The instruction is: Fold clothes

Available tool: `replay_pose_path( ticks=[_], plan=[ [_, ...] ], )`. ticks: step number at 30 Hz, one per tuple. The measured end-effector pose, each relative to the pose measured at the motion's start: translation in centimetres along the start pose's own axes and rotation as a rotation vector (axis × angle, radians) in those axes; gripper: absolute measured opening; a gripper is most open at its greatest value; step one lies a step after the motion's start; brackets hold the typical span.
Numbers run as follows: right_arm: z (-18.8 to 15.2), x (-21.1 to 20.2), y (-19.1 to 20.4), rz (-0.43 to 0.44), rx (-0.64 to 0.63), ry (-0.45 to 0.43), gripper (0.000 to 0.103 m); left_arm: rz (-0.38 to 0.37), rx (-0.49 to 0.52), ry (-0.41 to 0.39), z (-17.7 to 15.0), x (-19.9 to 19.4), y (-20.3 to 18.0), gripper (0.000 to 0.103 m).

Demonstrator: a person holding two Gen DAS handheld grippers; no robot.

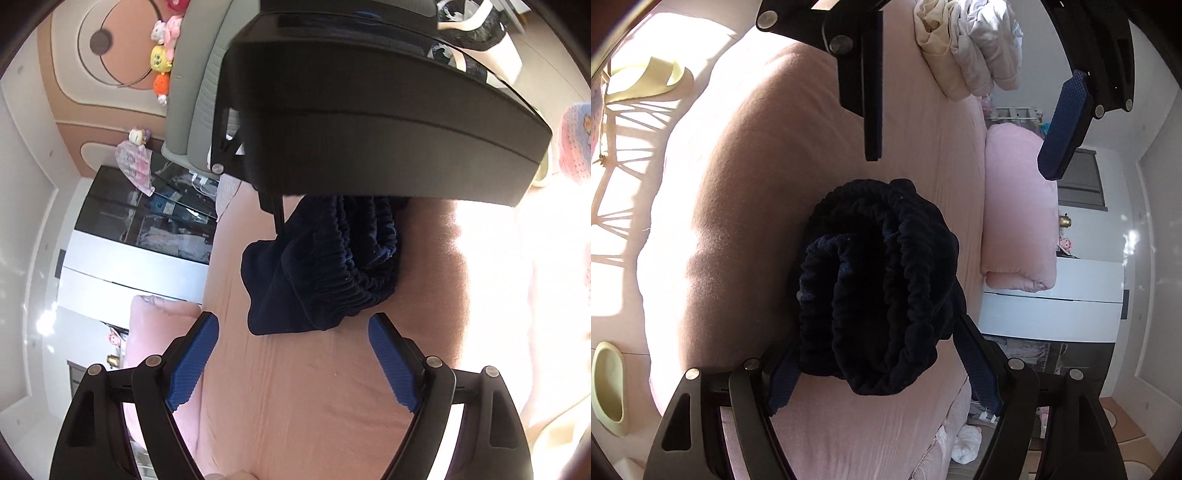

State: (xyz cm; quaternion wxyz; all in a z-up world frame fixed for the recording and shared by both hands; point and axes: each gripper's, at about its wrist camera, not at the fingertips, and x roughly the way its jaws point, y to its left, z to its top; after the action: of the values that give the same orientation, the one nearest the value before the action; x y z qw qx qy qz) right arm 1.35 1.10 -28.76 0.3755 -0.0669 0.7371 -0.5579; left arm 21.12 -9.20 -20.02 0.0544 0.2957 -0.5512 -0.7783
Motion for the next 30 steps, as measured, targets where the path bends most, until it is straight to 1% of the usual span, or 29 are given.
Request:
replay_pose_path(
  ticks=[2,3,4,5,7,8,11,14,15,16,18,19,20,21,23,25,27,30],
  plan=[
    [0.9,-1.0,-0.4,0.001,-0.005,-0.008,0.075,0.017,0.033,-0.018,0.3,0.1,-0.7,0.083],
    [1.1,-1.2,-0.4,0.005,-0.008,-0.011,0.070,0.028,0.035,-0.018,0.4,0.2,-0.8,0.083],
    [1.1,-1.2,-0.2,0.010,-0.010,-0.012,0.068,0.036,0.036,-0.017,0.5,0.3,-0.9,0.083],
    [1.2,-1.3,0.0,0.009,-0.014,-0.014,0.065,0.029,0.030,-0.006,0.6,0.6,-0.8,0.083],
    [1.2,-1.8,0.6,-0.008,-0.024,-0.016,0.064,0.009,0.024,0.000,0.8,0.8,-0.7,0.083],
    [1.2,-1.9,0.7,-0.012,-0.026,-0.015,0.064,0.018,0.030,0.000,0.8,0.9,-0.8,0.083],
    [1.2,-1.8,0.8,-0.011,-0.024,-0.013,0.064,0.038,0.096,-0.022,0.6,1.1,-1.5,0.083],
    [1.2,-1.6,0.8,-0.012,-0.016,-0.014,0.064,0.075,0.202,-0.067,0.4,1.2,-3.1,0.084],
    [1.2,-1.6,0.8,-0.014,-0.011,-0.013,0.064,0.088,0.220,-0.075,0.3,1.3,-3.4,0.084],
    [1.2,-1.5,0.8,-0.014,-0.005,-0.013,0.064,0.096,0.220,-0.078,0.3,1.5,-3.5,0.084],
    [1.2,-1.5,1.0,-0.003,0.016,-0.009,0.053,0.095,0.209,-0.077,0.5,1.8,-3.4,0.084],
    [1.1,-1.5,1.2,0.002,0.032,-0.008,0.050,0.085,0.192,-0.068,0.6,2.0,-3.1,0.085],
    [1.1,-1.5,1.3,0.001,0.042,-0.006,0.046,0.077,0.171,-0.056,0.8,2.1,-2.8,0.087],
    [1.1,-1.5,1.3,-0.001,0.049,-0.005,0.044,0.073,0.154,-0.047,0.9,2.3,-2.5,0.089],
    [1.1,-1.6,1.5,0.002,0.062,-0.001,0.043,0.075,0.146,-0.051,1.0,2.3,-2.6,0.092],
    [1.1,-1.8,1.5,0.019,0.076,0.003,0.043,0.094,0.166,-0.073,0.9,2.4,-2.7,0.096],
    [1.0,-1.6,0.8,0.056,0.116,0.007,0.043,0.110,0.181,-0.088,0.5,2.4,-3.1,0.099],
    [0.7,-1.7,0.1,0.129,0.207,0.022,0.042,0.103,0.170,-0.113,0.4,2.2,-2.9,0.101]
  ],
)
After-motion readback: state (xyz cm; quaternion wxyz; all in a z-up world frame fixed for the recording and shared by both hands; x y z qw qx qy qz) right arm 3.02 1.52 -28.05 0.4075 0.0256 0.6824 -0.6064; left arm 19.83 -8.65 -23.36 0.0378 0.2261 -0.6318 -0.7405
